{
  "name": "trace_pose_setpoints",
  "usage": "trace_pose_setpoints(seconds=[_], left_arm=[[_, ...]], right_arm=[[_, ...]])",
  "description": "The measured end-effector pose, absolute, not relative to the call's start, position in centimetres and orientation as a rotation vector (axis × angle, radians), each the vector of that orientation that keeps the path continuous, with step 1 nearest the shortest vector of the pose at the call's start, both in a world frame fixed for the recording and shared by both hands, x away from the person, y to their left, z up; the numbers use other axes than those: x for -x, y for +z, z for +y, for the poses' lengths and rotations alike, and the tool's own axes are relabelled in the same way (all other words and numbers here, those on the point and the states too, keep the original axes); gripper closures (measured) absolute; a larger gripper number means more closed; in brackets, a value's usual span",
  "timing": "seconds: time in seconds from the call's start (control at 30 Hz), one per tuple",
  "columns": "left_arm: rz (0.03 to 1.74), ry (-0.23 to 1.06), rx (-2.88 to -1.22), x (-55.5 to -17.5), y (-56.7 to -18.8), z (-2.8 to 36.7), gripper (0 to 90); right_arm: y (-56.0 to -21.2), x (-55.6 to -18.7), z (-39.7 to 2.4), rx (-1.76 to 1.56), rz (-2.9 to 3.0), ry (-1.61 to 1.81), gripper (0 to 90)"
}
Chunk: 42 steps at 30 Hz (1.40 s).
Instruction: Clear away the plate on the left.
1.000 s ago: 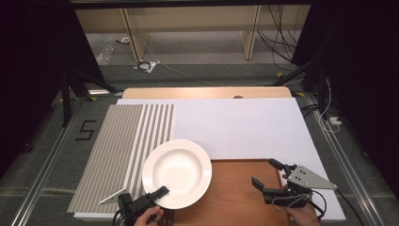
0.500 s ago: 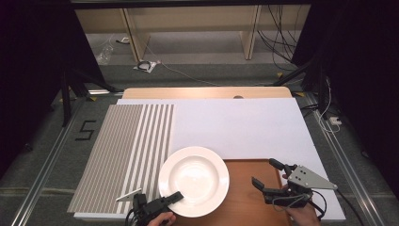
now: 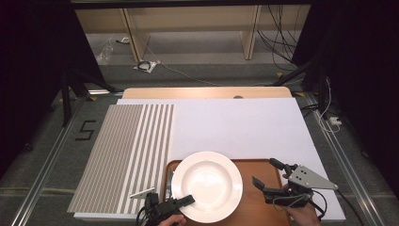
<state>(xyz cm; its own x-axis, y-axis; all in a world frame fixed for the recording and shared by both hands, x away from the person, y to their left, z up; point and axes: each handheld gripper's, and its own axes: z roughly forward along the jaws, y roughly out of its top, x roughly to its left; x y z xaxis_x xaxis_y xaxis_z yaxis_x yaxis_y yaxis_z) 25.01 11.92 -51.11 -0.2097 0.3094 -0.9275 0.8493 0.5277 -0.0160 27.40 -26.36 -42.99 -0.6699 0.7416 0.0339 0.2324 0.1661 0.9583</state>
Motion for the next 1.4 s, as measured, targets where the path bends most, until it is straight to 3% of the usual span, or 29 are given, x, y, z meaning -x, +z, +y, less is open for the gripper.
trace_pose_setpoints(seconds=[1.4], left_arm=[[1.75,-0.761,-1.121,-25.2,-52.1,8.7,77.2]], right_arm=[[-43.0,-27.4,-26.4,-0.91,2.004,1.52,14.3]])
